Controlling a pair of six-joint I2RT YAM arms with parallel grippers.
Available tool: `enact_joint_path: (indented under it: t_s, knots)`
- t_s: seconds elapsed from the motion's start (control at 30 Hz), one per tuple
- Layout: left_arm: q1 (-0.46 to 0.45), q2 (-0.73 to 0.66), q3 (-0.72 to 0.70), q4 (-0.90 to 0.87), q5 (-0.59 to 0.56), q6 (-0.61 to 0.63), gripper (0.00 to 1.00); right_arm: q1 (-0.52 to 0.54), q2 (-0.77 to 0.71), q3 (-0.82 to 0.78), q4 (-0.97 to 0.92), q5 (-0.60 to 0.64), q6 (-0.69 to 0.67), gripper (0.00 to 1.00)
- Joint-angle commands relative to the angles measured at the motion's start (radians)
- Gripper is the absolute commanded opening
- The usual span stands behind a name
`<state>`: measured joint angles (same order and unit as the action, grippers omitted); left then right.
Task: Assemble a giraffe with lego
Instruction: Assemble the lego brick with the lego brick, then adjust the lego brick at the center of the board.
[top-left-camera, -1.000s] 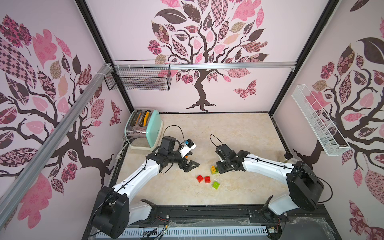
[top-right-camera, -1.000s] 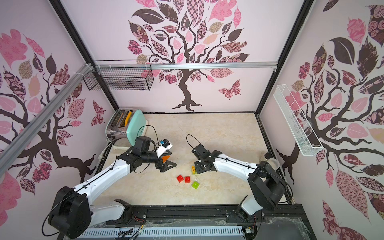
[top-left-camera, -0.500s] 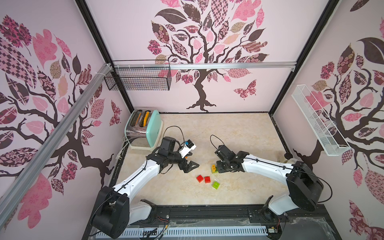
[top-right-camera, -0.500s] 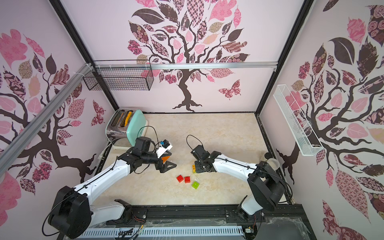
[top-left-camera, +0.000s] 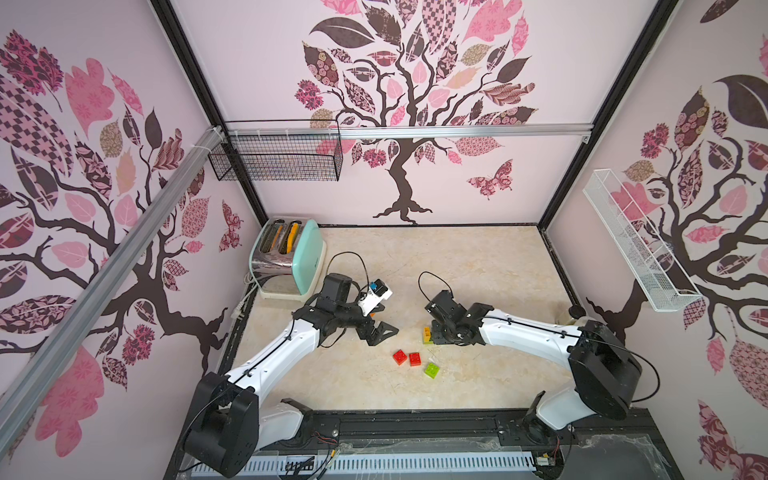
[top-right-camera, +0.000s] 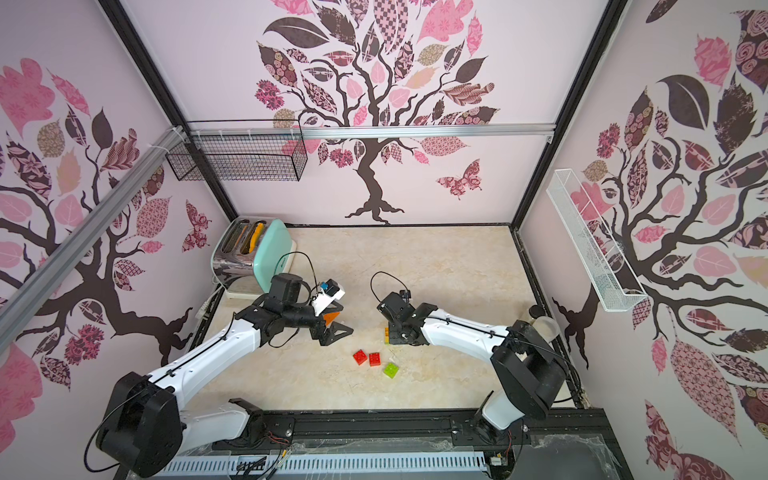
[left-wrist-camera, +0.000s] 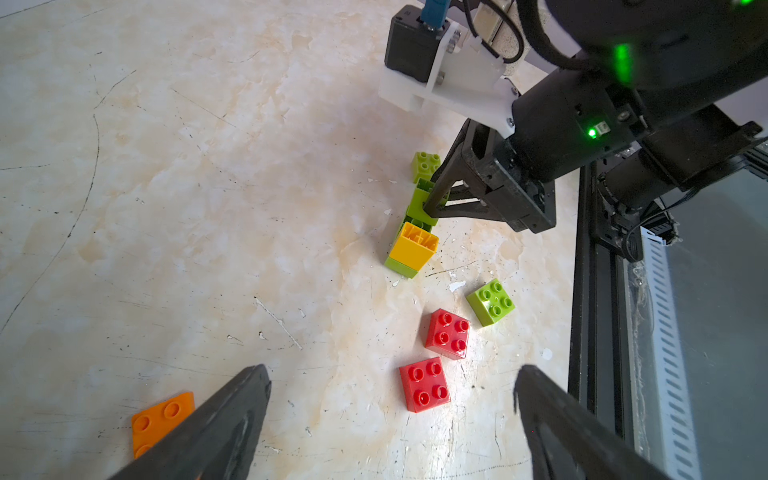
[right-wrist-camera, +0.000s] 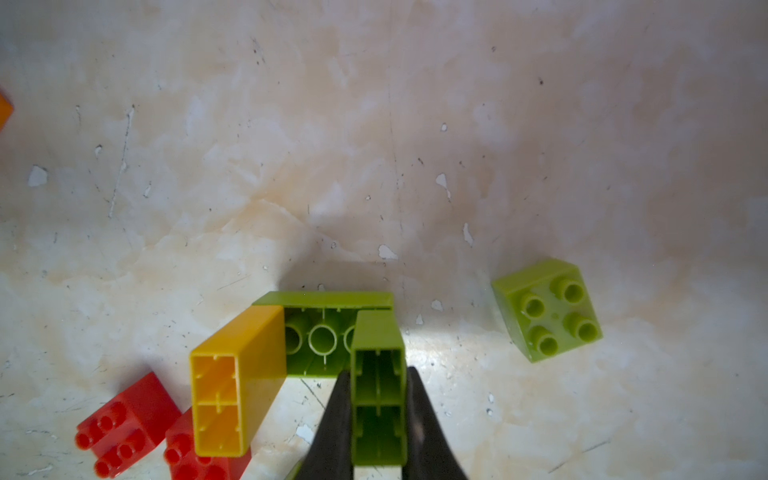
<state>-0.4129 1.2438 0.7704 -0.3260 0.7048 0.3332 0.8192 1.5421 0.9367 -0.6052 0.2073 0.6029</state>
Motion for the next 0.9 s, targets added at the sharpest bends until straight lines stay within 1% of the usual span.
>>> enact_joint_path:
  t_s: [0.0, 0.13, 0.23, 0.4, 0.5, 0.6, 0.7, 0.8, 0.87]
  knots:
    - [0.003, -0.007, -0.003, 0.013, 0.015, -0.001, 0.98, 0.001, 0.101, -0.051, -0.079, 0.007, 0.018, 0.0]
    - [0.001, -0.007, -0.004, 0.014, 0.015, -0.002, 0.98, 0.001, 0.145, -0.061, -0.076, 0.014, 0.014, 0.0]
    - [0.002, -0.008, -0.005, 0.015, 0.015, 0.0, 0.98, 0.002, 0.163, -0.083, -0.044, -0.005, 0.013, 0.0]
    - [0.0, -0.009, -0.008, 0.018, 0.013, 0.001, 0.98, 0.002, 0.184, -0.082, -0.046, -0.018, 0.01, 0.0]
    - [-0.001, -0.01, -0.006, 0.015, 0.015, 0.0, 0.98, 0.002, 0.21, -0.047, -0.087, -0.043, -0.014, 0.0]
    - [-0.001, -0.01, -0.005, 0.008, 0.003, 0.008, 0.98, -0.004, 0.225, 0.015, -0.153, -0.034, -0.047, 0.0]
    - [-0.001, -0.011, -0.007, 0.02, -0.009, 0.013, 0.98, -0.032, 0.179, 0.045, -0.16, -0.061, -0.064, 0.0]
    - [0.01, -0.015, 0.016, 0.007, -0.028, 0.014, 0.98, -0.1, 0.102, 0.058, -0.145, -0.15, -0.069, 0.0]
    - [0.031, -0.018, 0.065, -0.028, -0.053, -0.006, 0.98, -0.143, 0.042, 0.088, -0.147, -0.2, -0.076, 0.0]
